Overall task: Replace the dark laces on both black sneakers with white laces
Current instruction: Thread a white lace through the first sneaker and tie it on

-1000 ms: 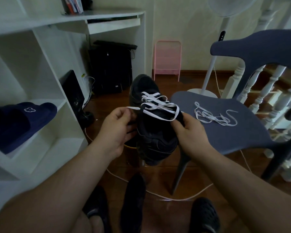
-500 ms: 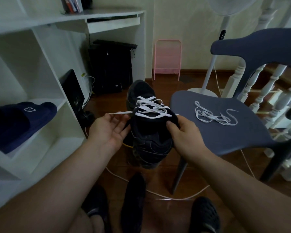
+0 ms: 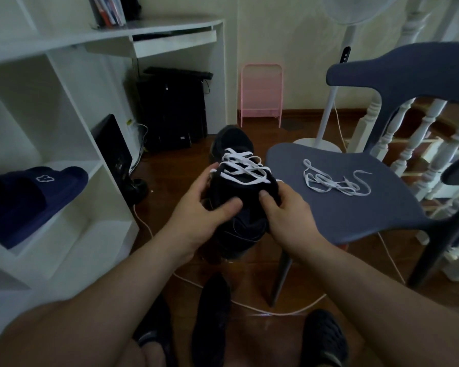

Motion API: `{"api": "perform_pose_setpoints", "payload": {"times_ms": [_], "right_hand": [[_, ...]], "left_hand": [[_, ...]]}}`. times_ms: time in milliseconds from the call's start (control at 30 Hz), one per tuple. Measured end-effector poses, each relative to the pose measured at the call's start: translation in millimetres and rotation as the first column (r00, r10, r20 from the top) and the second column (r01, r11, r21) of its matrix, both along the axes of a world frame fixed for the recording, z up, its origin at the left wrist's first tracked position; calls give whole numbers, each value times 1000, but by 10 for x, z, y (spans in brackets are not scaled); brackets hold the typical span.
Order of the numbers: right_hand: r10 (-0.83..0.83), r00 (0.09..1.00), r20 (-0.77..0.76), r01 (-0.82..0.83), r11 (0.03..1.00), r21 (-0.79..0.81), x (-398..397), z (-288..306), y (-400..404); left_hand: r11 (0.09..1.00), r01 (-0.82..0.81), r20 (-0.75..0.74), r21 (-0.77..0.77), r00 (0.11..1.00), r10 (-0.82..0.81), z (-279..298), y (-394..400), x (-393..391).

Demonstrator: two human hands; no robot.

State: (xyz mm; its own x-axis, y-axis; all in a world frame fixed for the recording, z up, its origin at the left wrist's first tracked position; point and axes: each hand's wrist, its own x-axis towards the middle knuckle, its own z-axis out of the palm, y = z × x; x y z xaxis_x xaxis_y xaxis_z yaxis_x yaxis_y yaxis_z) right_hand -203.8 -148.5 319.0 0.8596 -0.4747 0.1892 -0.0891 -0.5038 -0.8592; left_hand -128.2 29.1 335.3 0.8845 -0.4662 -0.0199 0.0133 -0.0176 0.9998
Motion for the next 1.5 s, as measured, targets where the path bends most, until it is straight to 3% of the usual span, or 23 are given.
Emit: {"api": "perform_pose_setpoints", "payload": {"times_ms": [67, 133, 200, 333, 467, 633, 733, 833, 1167, 1333, 1500], "right_hand": [[9, 1000, -19, -9, 1000, -17, -6, -36, 14], [63, 996, -58, -63, 998, 12, -1, -98, 32], [128, 989, -68, -115, 978, 174, 24, -168, 73], [255, 960, -118, -133, 783, 608, 75, -250, 168], [268, 930, -250, 31, 623, 781, 90, -483, 262], [28, 933, -360, 233, 715, 659, 112, -1404, 493], [28, 828, -559, 244, 882, 404, -96, -1946, 434], [10, 748, -663, 252, 921, 298, -371, -2412, 379], [-64, 611, -789, 408, 879, 245, -805, -3326, 308], [-76, 588, -805, 488, 828, 278, -755, -3682, 294], [-69, 610, -789, 546, 759, 355, -694, -3859, 261]], "left_hand": [[997, -58, 68, 52, 996, 54, -96, -10, 14], [985, -158, -1, 66, 987, 159, -155, -14, 55], [975, -205, -64, 81, 976, 210, -243, -10, 141], [957, -218, -90, 191, 967, 238, -470, 35, 177], [916, -166, -181, 366, 952, 245, -777, 7, 138], [878, -268, -283, 395, 874, 394, -1561, -67, -136], [846, -279, -376, 455, 801, 466, -2121, -112, -393], [834, -221, -416, 506, 785, 460, -2525, -174, -596], [757, 38, -482, 652, 792, 376, -3521, -396, -890], [632, 180, -457, 754, 834, 307, -3737, -529, -764], [606, 257, -505, 753, 816, 282, -3884, -475, -615]]}}
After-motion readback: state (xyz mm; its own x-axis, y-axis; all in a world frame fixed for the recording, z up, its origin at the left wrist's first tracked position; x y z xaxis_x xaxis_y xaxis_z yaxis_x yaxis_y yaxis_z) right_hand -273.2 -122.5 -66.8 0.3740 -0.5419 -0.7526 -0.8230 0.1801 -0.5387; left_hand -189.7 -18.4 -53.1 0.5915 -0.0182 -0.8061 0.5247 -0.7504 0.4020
